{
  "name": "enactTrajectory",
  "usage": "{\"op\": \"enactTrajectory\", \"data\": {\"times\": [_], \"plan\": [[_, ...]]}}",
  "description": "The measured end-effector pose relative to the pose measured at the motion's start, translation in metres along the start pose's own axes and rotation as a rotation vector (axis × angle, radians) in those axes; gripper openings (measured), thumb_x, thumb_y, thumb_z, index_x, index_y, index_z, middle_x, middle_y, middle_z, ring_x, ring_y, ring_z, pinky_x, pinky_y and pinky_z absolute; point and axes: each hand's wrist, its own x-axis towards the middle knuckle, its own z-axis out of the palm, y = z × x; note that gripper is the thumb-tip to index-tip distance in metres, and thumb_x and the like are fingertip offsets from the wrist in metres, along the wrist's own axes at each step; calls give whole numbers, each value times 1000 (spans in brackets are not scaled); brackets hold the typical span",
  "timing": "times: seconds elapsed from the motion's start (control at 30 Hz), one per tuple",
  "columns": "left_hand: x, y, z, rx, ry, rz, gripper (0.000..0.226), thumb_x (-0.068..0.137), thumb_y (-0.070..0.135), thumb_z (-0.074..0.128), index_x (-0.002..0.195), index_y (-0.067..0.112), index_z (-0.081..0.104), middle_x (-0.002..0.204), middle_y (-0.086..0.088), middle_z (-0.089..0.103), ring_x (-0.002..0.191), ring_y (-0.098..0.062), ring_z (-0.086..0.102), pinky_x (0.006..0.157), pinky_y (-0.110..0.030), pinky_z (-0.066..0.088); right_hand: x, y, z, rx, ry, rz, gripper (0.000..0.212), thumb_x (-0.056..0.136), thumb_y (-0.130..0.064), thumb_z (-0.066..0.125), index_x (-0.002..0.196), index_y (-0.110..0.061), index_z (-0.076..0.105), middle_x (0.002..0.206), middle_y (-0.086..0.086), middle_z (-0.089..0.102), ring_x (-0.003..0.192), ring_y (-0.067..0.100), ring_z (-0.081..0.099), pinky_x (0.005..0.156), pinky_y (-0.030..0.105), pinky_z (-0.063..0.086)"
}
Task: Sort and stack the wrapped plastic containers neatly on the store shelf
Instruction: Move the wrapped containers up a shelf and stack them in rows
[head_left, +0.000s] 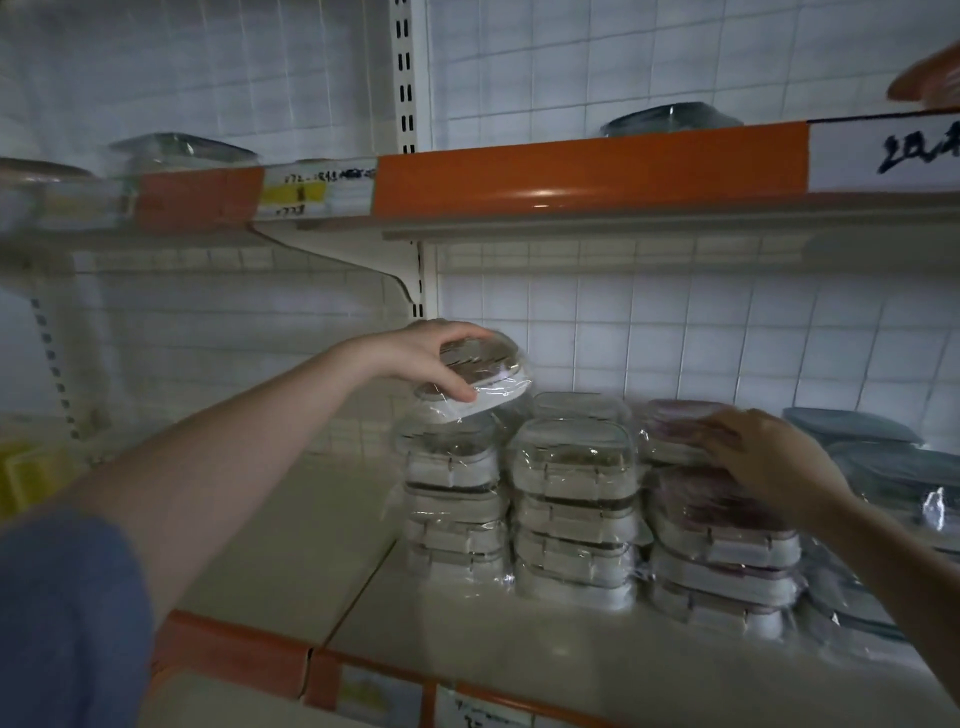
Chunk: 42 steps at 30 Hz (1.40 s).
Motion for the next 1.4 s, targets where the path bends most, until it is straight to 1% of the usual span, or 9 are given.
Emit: {"op": "enactTrajectory", "data": {"times": [0.13, 0.27, 0.37, 0.6, 0.77, 1.03, 1.13, 1.2, 1.4], "plan": [[26, -10, -3, 55, -76, -7, 82, 75, 30, 79, 142, 40, 32, 150, 7, 31, 134, -15, 33, 108, -33, 32, 0, -4, -2, -69, -11, 47, 28, 94, -34, 51, 114, -19, 62, 109, 10, 64, 97, 30, 60, 72, 31, 38], [49, -17, -2, 81, -128, 1, 84, 75, 27, 79, 143, 39, 31, 151, 6, 29, 135, -16, 31, 102, -27, 29, 0, -12, -3, -88, -3, 85, 28, 94, -32, 51, 114, -18, 62, 108, 11, 63, 97, 30, 58, 77, 34, 43], [64, -26, 2, 89, -180, 8, 84, 76, 25, 79, 143, 37, 30, 152, 7, 26, 137, -16, 28, 107, -29, 27, -2, -17, -2, -94, 6, 103, 28, 94, -32, 50, 114, -16, 62, 108, 10, 63, 96, 30, 59, 80, 36, 47], [82, -46, 11, 180, -243, 76, 71, 79, 20, 75, 139, 40, 41, 146, 8, 35, 136, -15, 31, 114, -35, 25, -14, -19, 2, -142, 12, 137, 29, 95, -35, 48, 112, -15, 61, 107, 9, 63, 97, 29, 59, 81, 38, 47], [83, -43, 9, 273, -198, 157, 71, 80, 11, 73, 140, 35, 42, 145, 7, 41, 131, -15, 38, 110, -30, 28, -17, -17, 3, -132, 27, 157, 28, 93, -35, 51, 112, -17, 63, 110, 9, 63, 100, 29, 58, 82, 38, 46], [71, -47, 27, 340, -120, 226, 74, 85, 9, 67, 142, 43, 33, 146, 11, 41, 130, -13, 40, 104, -31, 34, -15, -23, 5, -162, 30, 152, 30, 95, -34, 49, 113, -16, 63, 113, 9, 62, 102, 28, 58, 83, 36, 45], [68, -47, 30, 381, -103, 209, 74, 87, 10, 64, 144, 41, 30, 147, 10, 38, 131, -13, 38, 99, -26, 33, -13, -25, 6, -177, 32, 158, 30, 95, -35, 49, 113, -16, 63, 114, 8, 63, 102, 28, 59, 83, 36, 44], [66, -46, 34, 376, -85, 178, 74, 87, 9, 62, 145, 42, 29, 148, 7, 37, 131, -15, 38, 102, -31, 36, -14, -26, 6, -183, 30, 166, 31, 95, -36, 48, 113, -17, 63, 115, 8, 63, 102, 28, 59, 84, 36, 45], [49, -34, 52, 349, 110, 74, 54, 93, 31, 54, 143, 38, 35, 142, 1, 42, 126, -21, 44, 99, -38, 42, -17, -22, 1, -219, 21, 190, 30, 95, -35, 46, 114, -17, 61, 112, 9, 62, 101, 28, 57, 83, 36, 43]]}}
